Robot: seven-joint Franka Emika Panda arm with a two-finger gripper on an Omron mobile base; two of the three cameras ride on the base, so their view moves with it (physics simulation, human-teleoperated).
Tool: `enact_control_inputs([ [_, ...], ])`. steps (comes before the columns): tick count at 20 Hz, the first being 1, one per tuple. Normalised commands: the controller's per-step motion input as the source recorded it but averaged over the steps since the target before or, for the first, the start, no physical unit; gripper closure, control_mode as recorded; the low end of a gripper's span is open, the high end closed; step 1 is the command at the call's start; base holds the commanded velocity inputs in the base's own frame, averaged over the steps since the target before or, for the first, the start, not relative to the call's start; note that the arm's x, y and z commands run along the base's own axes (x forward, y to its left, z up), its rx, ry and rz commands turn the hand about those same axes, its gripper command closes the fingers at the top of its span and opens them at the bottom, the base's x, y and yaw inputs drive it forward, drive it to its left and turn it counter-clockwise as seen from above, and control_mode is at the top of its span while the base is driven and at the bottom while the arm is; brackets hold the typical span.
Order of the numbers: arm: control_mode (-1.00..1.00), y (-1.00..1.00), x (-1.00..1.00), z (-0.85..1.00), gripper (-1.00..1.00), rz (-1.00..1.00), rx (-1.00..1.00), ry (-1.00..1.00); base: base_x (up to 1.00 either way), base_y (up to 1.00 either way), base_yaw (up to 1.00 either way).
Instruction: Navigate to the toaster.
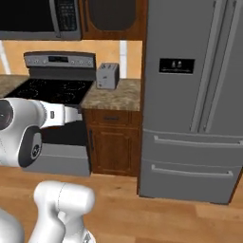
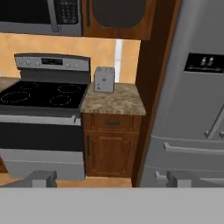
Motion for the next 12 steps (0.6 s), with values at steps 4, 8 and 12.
enact_control_inputs([
  [4, 1.00, 0.00, 0.00, 0.00, -1.00, 0.00, 0.00, 0.00, 1.00, 0.49, -0.15],
  [8, 1.00, 0.00, 0.00, 0.00, -1.00, 0.00, 0.00, 0.00, 1.00, 0.34, -0.05],
  [12, 1.00, 0.00, 0.00, 0.00, -1.00, 0.00, 0.00, 0.00, 1.00, 0.34, -0.03],
])
